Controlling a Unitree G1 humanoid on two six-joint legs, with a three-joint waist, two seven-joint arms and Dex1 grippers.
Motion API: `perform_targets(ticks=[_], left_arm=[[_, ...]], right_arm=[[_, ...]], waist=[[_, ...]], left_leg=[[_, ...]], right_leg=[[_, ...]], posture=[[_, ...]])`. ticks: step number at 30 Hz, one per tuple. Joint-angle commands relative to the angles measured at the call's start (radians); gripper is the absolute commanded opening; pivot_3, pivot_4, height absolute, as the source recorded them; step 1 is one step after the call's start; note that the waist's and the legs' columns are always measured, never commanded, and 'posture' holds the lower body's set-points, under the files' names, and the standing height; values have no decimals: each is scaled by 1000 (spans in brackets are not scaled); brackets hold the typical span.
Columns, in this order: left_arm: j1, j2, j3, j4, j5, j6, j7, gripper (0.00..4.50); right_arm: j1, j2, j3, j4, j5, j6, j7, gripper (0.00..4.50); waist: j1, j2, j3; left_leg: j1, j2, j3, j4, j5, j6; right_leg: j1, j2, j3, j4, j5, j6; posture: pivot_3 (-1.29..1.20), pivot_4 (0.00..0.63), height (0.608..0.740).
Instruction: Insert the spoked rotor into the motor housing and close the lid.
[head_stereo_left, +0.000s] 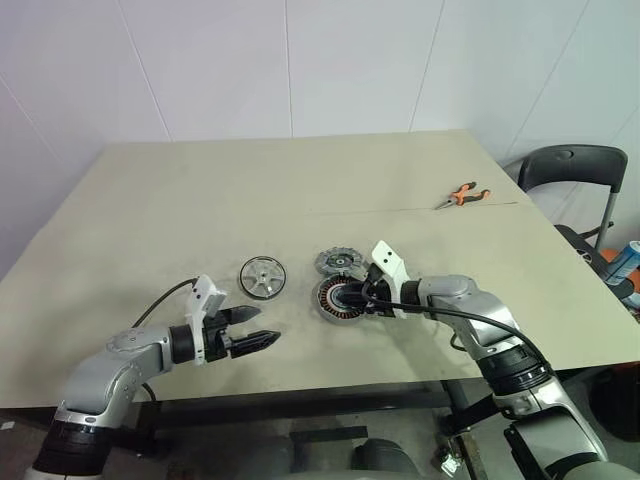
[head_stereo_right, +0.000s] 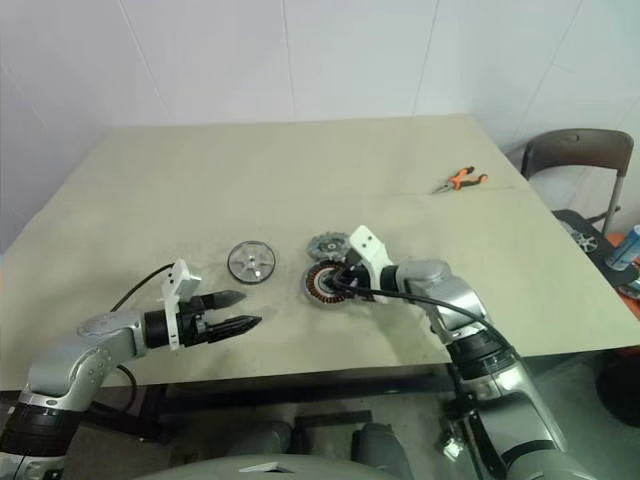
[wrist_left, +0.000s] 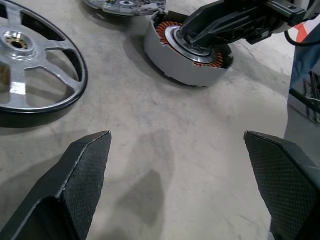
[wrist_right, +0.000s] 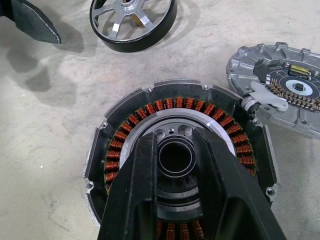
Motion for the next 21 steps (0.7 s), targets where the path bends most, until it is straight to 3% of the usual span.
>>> perform_targets(ticks=[1,13,19,21], left_arm=[[-11,1,10,-4,9,-28,-11,4500],[-10,0,11,-7,5,-30,-2,4500],[-14,-3,11,-8,4,-25,3,4500],[-16,-4,11,-9,3,-23,6,4500]], right_arm=[[-6,6,-2,15,-18,-14,-10,702],[5,13,-1,19,-40,-38,-14,702],[5,6,-2,14,-38,-12,-9,2666],[4,2,-3,16,-34,-12,-1,2666]], waist=[[0,0,0],[0,0,0],[0,0,-1],[0,0,-1]], left_leg=[[0,0,0,0,0,0],[1,0,0,1,0,0],[2,0,0,1,0,0],[2,0,0,1,0,0]], right_leg=[[0,0,0,0,0,0],[0,0,0,1,0,0],[1,0,0,1,0,0],[0,0,0,1,0,0]], posture=[[0,0,740],[0,0,740],[0,0,740],[0,0,740]])
